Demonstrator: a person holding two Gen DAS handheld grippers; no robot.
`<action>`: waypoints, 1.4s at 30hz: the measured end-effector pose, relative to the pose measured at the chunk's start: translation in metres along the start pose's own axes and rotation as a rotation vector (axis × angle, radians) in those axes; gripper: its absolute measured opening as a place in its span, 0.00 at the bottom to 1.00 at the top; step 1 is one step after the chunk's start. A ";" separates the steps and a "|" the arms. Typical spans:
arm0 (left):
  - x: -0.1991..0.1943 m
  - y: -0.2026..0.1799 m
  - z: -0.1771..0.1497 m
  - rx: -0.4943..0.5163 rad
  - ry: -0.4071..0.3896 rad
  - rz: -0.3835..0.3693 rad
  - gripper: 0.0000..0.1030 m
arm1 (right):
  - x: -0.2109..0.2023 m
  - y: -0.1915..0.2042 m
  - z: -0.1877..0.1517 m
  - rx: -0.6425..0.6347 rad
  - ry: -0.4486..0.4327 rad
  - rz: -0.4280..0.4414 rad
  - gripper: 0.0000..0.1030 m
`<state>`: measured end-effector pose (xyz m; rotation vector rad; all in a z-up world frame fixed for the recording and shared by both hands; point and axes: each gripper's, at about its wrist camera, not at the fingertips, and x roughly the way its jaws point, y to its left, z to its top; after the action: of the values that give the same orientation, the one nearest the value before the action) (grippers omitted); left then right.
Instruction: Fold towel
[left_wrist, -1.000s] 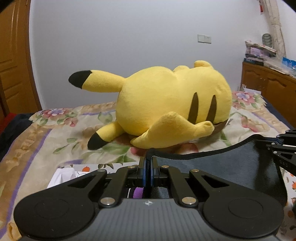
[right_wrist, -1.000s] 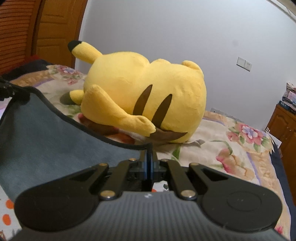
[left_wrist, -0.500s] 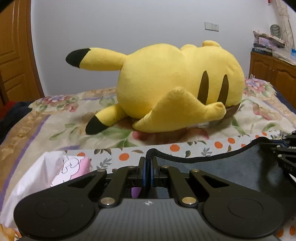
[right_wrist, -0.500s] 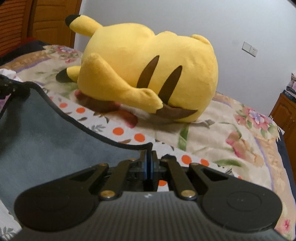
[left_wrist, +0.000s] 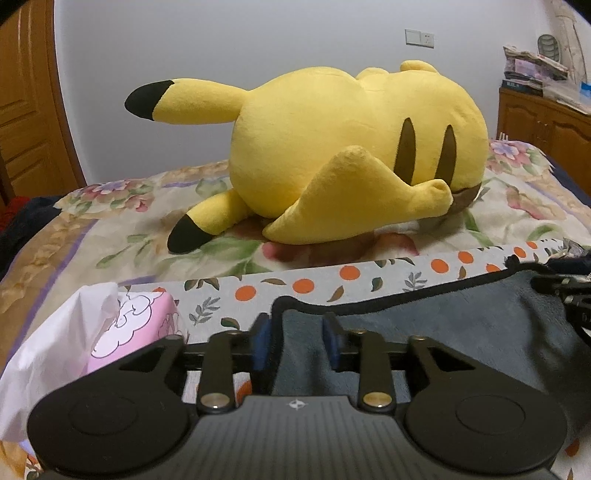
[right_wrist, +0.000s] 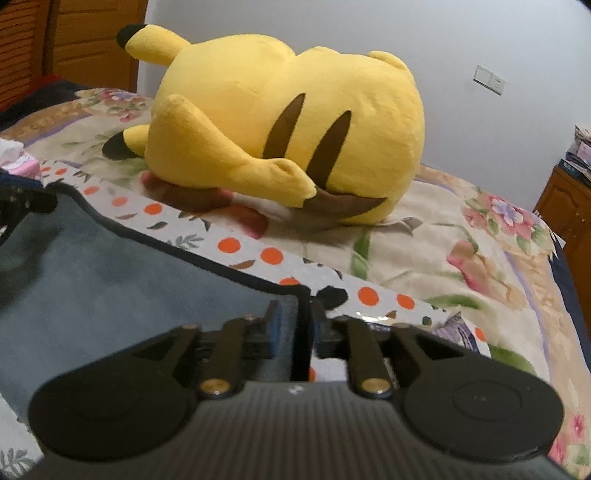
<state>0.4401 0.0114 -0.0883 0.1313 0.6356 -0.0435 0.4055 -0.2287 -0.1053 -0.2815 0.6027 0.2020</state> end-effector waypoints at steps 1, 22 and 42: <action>-0.002 0.000 -0.002 -0.004 0.002 -0.001 0.37 | -0.003 0.000 -0.001 0.008 -0.002 -0.007 0.50; -0.050 -0.016 -0.051 0.006 0.080 -0.088 0.57 | -0.073 0.016 -0.038 0.168 -0.027 0.138 0.52; -0.120 -0.034 -0.068 0.057 0.091 -0.107 0.77 | -0.141 0.020 -0.068 0.237 -0.024 0.139 0.58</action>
<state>0.3008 -0.0134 -0.0752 0.1546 0.7322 -0.1595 0.2510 -0.2466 -0.0807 -0.0078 0.6170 0.2649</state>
